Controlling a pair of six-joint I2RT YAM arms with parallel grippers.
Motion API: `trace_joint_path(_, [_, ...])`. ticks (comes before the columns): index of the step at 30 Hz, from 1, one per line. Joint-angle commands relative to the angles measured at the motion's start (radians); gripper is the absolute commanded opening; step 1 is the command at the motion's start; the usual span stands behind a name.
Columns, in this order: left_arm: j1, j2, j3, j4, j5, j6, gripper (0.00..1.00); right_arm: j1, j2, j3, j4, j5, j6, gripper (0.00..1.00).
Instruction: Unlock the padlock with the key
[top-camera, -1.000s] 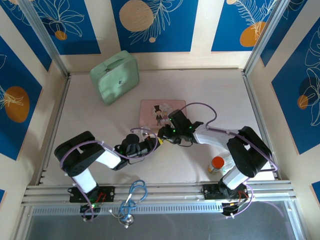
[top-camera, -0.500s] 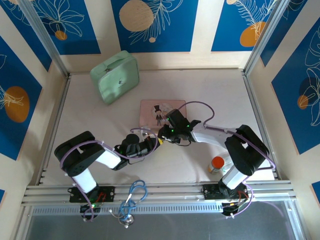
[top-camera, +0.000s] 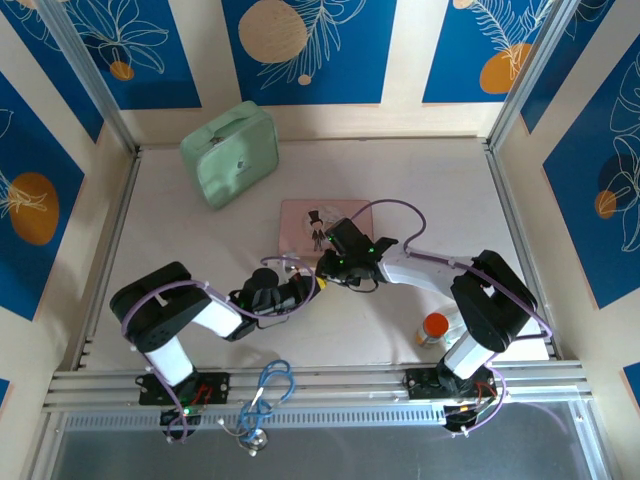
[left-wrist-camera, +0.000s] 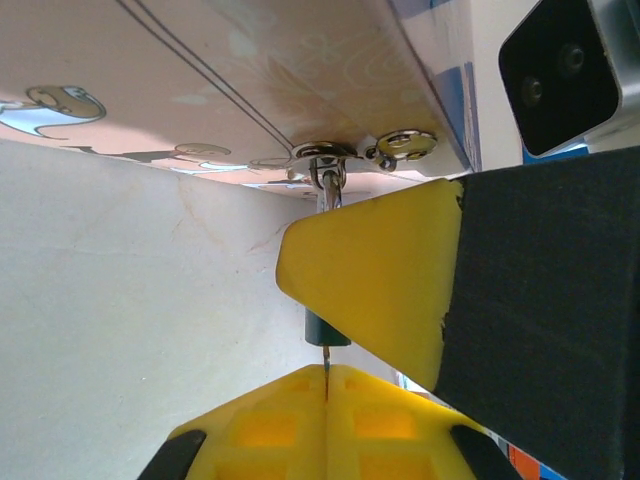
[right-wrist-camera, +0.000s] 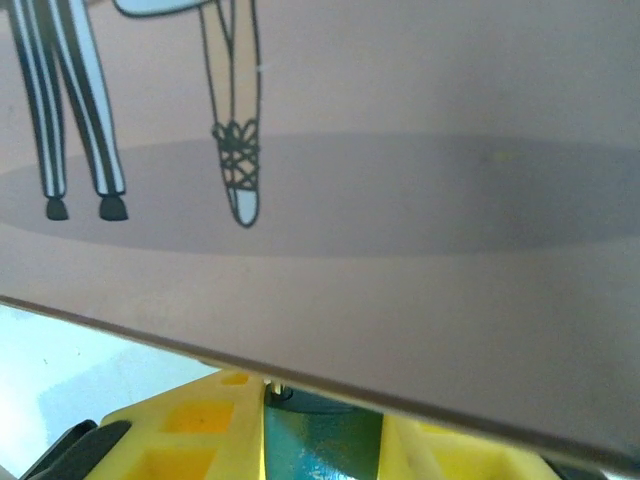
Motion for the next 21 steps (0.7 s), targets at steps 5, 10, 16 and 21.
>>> trace_joint_path(5, [0.019, 0.014, -0.009, 0.063, -0.018, 0.000, 0.15, 0.026, 0.024, 0.043, -0.116, 0.007, -0.017, 0.13])
trace_joint_path(10, [0.017, -0.025, -0.016, 0.014, -0.031, 0.020, 0.39, 0.037, 0.038, 0.075, -0.166, 0.020, -0.005, 0.09])
trace_joint_path(16, [-0.002, -0.078, 0.001, -0.084, -0.037, 0.062, 0.41, 0.037, 0.063, 0.117, -0.224, 0.000, 0.021, 0.07])
trace_joint_path(21, [-0.018, -0.077, 0.027, -0.110, -0.039, 0.086, 0.36, 0.037, 0.072, 0.139, -0.252, -0.010, 0.038, 0.07])
